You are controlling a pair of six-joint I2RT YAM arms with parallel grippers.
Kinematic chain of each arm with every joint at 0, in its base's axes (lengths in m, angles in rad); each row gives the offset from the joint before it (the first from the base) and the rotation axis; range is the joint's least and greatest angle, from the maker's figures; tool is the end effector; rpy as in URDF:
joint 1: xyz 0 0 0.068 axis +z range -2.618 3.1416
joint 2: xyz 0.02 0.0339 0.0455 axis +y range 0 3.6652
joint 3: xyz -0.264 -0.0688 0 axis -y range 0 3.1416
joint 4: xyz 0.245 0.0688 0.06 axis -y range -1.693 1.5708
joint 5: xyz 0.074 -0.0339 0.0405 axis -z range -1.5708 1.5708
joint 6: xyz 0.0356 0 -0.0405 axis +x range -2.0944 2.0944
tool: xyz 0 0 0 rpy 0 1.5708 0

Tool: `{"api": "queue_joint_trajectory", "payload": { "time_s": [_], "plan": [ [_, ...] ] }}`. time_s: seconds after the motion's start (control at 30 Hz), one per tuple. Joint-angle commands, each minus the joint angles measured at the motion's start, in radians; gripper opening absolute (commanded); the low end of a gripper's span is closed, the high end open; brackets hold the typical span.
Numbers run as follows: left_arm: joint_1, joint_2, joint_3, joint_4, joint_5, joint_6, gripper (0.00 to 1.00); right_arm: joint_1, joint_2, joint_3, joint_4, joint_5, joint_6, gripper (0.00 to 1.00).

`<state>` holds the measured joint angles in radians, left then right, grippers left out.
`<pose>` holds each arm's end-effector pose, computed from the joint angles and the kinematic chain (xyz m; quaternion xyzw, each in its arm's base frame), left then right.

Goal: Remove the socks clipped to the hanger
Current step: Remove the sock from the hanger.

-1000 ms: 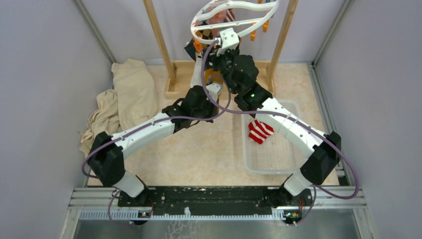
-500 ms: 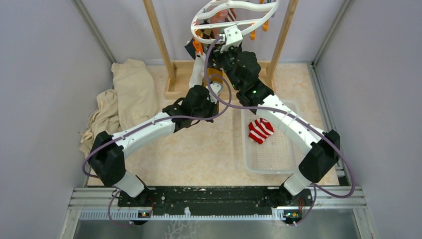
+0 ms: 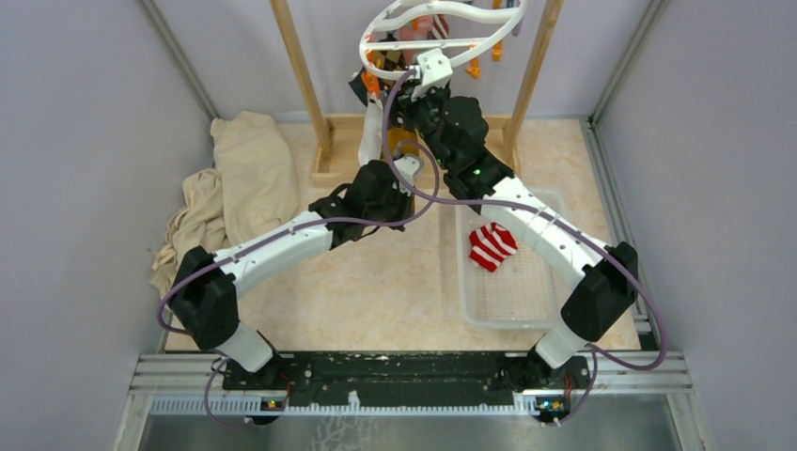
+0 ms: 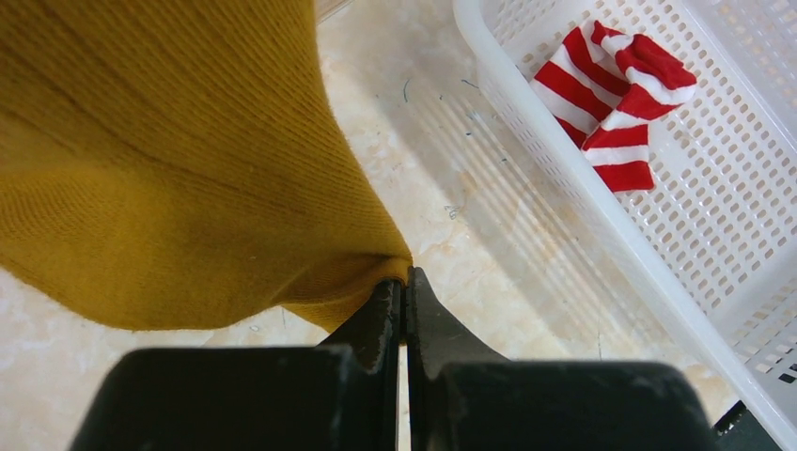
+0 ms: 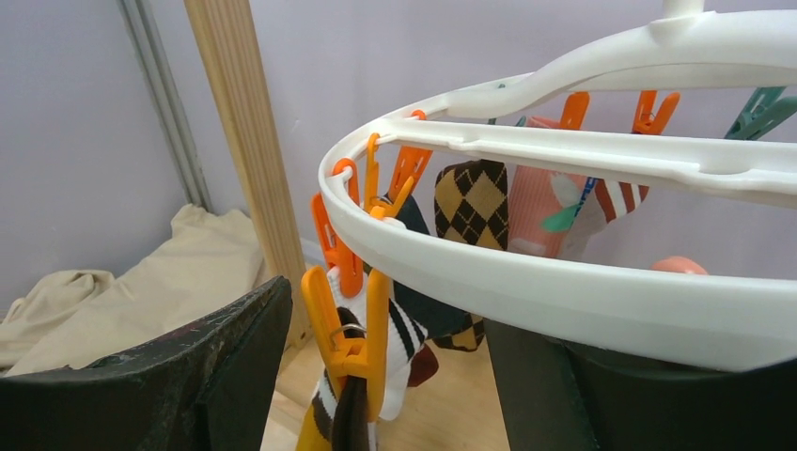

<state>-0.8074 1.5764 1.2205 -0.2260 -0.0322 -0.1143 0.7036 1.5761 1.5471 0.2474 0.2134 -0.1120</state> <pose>0.2522 -0.2619 0.2881 0.2918 0.8304 -0.1983 0.4313 0.2902 0.2364 0.4539 -0.1705 0.6042 0.1623 0.7613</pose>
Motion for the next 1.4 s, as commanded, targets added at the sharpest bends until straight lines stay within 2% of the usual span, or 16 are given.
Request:
{"api": "queue_joint_trajectory", "payload": {
  "time_s": [0.0,0.13,0.27,0.73,1.03,1.1,1.17,1.37],
  "plan": [
    [-0.007,0.013,0.037,-0.008,0.021,0.011,0.00,-0.006,0.006,0.059,0.067,-0.041,0.007,0.73],
    [-0.007,0.012,0.038,-0.008,0.020,0.012,0.00,-0.006,-0.012,0.027,0.092,-0.053,0.008,0.78],
    [-0.007,0.016,0.038,-0.008,0.026,0.012,0.00,-0.006,0.000,0.046,0.083,-0.040,0.004,0.78],
    [-0.019,0.018,0.039,-0.010,0.028,0.014,0.00,-0.006,0.056,0.111,0.065,-0.014,-0.005,0.61],
    [-0.027,0.019,0.040,-0.013,0.027,0.014,0.00,-0.006,0.068,0.118,0.066,-0.028,-0.002,0.25],
    [-0.027,0.018,0.039,-0.013,0.027,0.016,0.00,-0.006,0.066,0.114,0.067,-0.034,-0.001,0.10],
    [-0.028,0.017,0.038,-0.013,0.028,0.016,0.00,-0.006,0.065,0.108,0.071,-0.037,0.001,0.02],
    [-0.027,0.012,0.032,-0.013,0.019,0.016,0.00,-0.006,0.035,0.077,0.088,-0.037,0.009,0.00]
  ]
}}
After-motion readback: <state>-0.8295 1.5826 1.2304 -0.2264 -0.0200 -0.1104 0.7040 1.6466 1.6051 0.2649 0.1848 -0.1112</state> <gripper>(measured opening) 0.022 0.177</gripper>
